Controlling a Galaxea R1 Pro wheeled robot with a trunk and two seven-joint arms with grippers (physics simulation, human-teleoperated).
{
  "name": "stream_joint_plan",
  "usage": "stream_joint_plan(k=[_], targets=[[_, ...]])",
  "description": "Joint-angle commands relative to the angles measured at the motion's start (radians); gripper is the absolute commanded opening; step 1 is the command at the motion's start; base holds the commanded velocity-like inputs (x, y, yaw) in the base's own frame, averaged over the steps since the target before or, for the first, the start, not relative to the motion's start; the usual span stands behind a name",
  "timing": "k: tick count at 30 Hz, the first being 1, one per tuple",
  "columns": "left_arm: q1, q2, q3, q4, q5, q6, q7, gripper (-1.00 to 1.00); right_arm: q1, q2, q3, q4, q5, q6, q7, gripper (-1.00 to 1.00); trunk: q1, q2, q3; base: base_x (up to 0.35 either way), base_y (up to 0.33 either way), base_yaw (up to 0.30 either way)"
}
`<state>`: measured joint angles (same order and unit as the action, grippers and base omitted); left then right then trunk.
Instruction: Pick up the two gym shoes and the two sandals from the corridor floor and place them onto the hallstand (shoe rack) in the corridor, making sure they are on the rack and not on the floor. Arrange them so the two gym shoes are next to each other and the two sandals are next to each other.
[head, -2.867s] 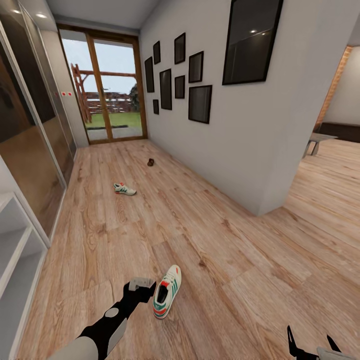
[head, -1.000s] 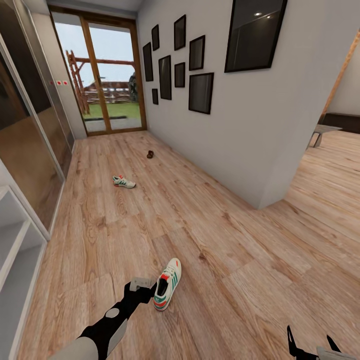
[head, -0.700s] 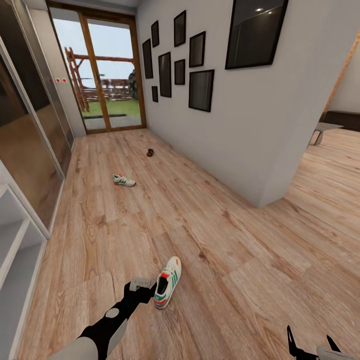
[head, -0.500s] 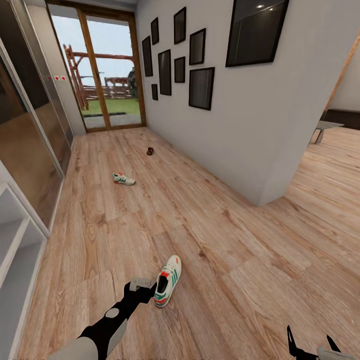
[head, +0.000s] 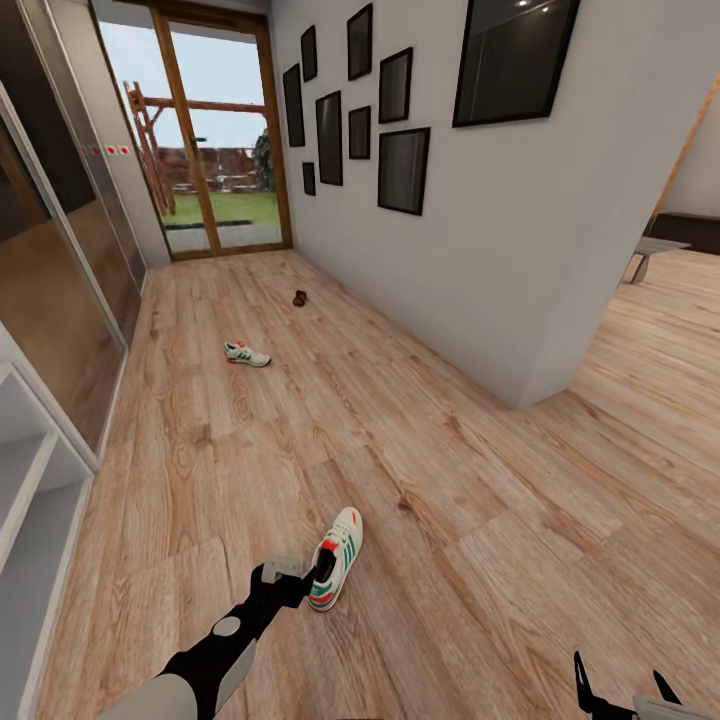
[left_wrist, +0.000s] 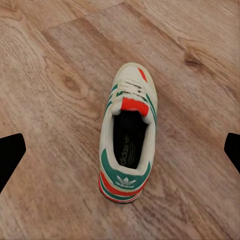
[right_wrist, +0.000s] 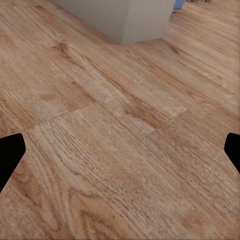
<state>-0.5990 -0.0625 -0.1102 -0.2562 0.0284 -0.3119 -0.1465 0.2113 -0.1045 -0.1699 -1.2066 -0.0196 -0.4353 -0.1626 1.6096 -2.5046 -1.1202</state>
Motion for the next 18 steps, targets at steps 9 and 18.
stream_joint_plan(k=[9,18], targets=[[-0.001,0.000,-0.009,0.001,0.003,-0.005,0.000,1.00,0.000,0.000,0.001,-0.001,-0.002,-0.002,-0.004,1.00,0.000,0.000,-0.001,0.000,0.000,0.000],[-0.001,0.001,-0.008,0.001,0.004,-0.007,0.000,1.00,0.000,0.000,0.001,0.000,-0.002,-0.002,-0.005,1.00,0.000,0.000,-0.006,0.000,0.000,0.000]])
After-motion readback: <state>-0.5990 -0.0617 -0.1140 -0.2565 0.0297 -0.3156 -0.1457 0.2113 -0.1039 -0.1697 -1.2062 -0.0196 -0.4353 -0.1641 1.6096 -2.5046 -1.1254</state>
